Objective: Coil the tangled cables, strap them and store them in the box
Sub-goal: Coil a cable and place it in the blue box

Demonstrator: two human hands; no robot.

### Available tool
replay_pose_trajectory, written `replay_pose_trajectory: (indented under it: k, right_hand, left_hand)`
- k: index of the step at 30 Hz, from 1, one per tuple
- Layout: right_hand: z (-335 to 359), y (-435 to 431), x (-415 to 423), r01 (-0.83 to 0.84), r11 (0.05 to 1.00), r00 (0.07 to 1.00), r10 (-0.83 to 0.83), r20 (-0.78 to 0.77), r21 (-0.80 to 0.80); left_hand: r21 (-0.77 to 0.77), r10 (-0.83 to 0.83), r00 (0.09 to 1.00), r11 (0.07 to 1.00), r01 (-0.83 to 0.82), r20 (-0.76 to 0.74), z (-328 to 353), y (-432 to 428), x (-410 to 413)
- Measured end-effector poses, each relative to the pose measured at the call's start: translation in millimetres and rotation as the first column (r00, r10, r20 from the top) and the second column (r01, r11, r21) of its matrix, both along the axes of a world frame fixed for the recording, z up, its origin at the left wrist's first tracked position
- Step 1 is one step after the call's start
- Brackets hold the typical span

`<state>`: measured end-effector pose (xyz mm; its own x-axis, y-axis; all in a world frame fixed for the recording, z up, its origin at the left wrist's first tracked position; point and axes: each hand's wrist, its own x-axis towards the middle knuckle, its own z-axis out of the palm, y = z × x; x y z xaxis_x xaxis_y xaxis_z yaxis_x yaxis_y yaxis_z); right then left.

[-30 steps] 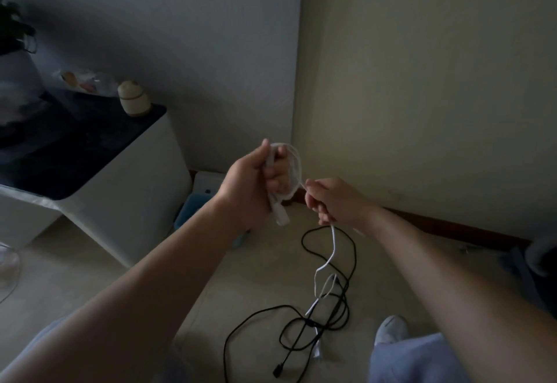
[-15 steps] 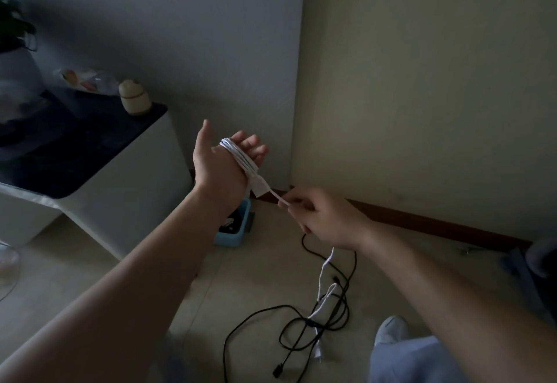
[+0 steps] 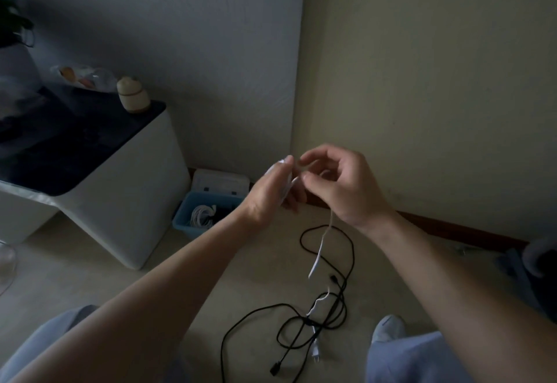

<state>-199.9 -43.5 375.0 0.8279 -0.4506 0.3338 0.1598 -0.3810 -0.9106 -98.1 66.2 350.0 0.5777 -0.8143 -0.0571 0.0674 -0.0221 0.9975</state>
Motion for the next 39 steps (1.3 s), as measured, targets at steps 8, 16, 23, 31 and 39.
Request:
replay_pose_trajectory:
  k: [8, 16, 23, 31, 39]
  right_hand:
    - [-4, -33, -3, 0.055, 0.967, 0.998, -0.045, -0.048, 0.247]
    - [-18, -46, 3, 0.105, 0.987, 0.981, -0.083, -0.174, 0.120]
    - [-28, -38, 4, -0.095, 0.969, 0.861, 0.196, -0.470, 0.229]
    - [-30, -25, 6, -0.271, 0.915, 0.743, 0.396, -0.539, 0.299]
    - [-35, -34, 4, -0.263, 0.847, 0.659, 0.507, -0.555, 0.462]
  left_hand:
    - [0.062, -0.152, 0.988, 0.986, 0.152, -0.014, 6, 1, -2]
    - [-0.094, -0.259, 0.893, 0.966, 0.241, -0.369, 22, 5, 1]
    - [-0.397, -0.283, 0.757, 0.917, 0.035, -0.589, 32, 12, 19]
    - [-0.342, -0.042, 0.670, 0.882, -0.323, -0.741, 36, 20, 29]
    - [-0.355, 0.034, 0.676, 0.831, -0.428, -0.736, 41, 27, 43]
